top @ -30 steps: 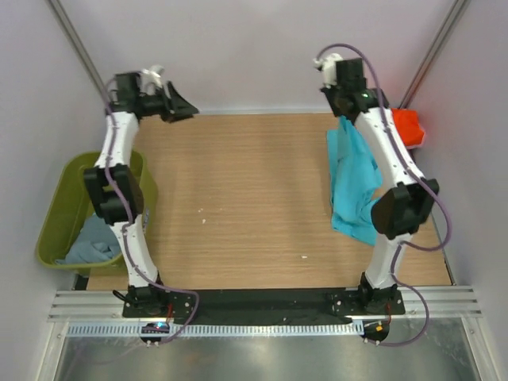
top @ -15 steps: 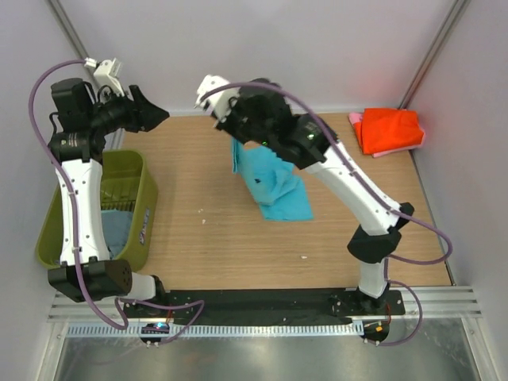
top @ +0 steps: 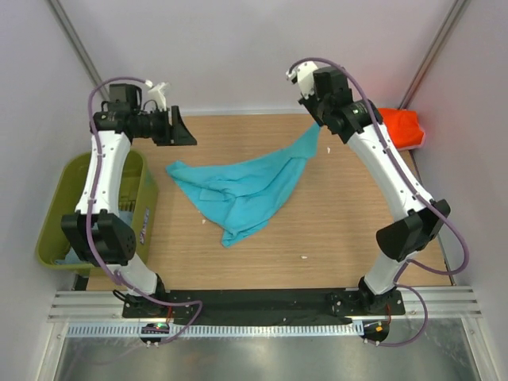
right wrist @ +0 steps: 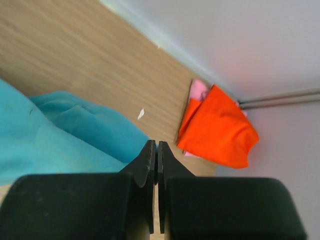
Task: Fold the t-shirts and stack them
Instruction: Flatten the tshirt out
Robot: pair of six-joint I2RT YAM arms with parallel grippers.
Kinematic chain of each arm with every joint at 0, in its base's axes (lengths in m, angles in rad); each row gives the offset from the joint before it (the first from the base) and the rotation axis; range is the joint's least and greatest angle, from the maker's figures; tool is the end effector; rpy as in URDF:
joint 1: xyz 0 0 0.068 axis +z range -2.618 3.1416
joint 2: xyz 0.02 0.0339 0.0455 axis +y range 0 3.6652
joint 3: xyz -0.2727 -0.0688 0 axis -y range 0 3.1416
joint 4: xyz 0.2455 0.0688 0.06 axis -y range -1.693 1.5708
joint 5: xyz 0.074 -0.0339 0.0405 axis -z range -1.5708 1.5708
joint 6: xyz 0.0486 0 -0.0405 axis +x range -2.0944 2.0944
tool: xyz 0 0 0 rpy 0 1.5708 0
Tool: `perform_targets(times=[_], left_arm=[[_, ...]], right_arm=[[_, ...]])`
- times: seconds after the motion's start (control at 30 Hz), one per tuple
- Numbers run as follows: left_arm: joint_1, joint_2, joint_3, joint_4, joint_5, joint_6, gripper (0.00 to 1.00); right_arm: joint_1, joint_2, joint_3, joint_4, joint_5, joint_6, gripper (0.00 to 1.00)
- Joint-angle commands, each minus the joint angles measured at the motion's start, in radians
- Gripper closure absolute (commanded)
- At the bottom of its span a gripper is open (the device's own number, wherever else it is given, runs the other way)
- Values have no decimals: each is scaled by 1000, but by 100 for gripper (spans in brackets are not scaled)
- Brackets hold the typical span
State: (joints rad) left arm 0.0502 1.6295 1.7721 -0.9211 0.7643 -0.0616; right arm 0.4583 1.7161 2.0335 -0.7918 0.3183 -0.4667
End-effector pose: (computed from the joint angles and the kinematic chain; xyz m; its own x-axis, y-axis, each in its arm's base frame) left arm 0.3494 -0.0161 0.4034 -0.7281 -0.0811 -0.6807 0.4118 0.7421 -0.5289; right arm 0.3483 0.1549 0.4621 -0.2891 -0.6191 -0.7301 -0.3366 0.7797 -0.5279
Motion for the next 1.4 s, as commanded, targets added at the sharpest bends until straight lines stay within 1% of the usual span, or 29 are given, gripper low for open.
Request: perform_targets(times=[0.0, 0.03, 0.07, 0.13, 0.17, 0.2, 0.3, 0.43, 0.5, 0.53, 0.63, 0.83, 0.97, 1.37], left_arm=[[-38, 56, 18, -156, 15, 89, 50], [-41, 73, 12, -160, -11, 112, 50], [-73, 104, 21, -204, -11, 130, 51], [-88, 133, 29, -260, -20, 199, 56], [-90, 148, 18, -309, -29, 224, 58], [-90, 150, 4, -323, -37, 238, 59], [-92, 156, -90, -300, -94, 263, 57], [-93, 245, -134, -321, -128, 315, 57], [-90, 273, -166, -294, -164, 313, 57], [-90, 291, -196, -277, -172, 309, 56], [-90, 344, -217, -214, -177, 287, 56], [-90, 427, -162, -159, -158, 240, 58], [-92, 495, -96, -162, -143, 223, 59], [-92, 604, -39, -113, -154, 177, 60]], right_arm=[[-18, -18, -99, -1, 7, -4, 99], [-20, -12, -113, -3, 8, -6, 99], [-20, -4, -121, -7, 11, -10, 99], [-27, 3, -130, 3, 25, -29, 99], [-33, 20, -130, 5, 31, -30, 99], [-43, 25, -116, 2, 31, -21, 99], [-64, 45, -104, -1, 16, -7, 99], [-67, 68, -93, -9, 7, -6, 99], [-67, 82, -73, -14, 4, -3, 99], [-66, 85, -67, -17, -1, -3, 99], [-67, 94, -53, -18, 1, -1, 99], [-67, 86, -75, -18, 4, -3, 99], [-67, 68, -96, -12, 18, -7, 99], [-67, 50, -121, 0, 36, -23, 99]])
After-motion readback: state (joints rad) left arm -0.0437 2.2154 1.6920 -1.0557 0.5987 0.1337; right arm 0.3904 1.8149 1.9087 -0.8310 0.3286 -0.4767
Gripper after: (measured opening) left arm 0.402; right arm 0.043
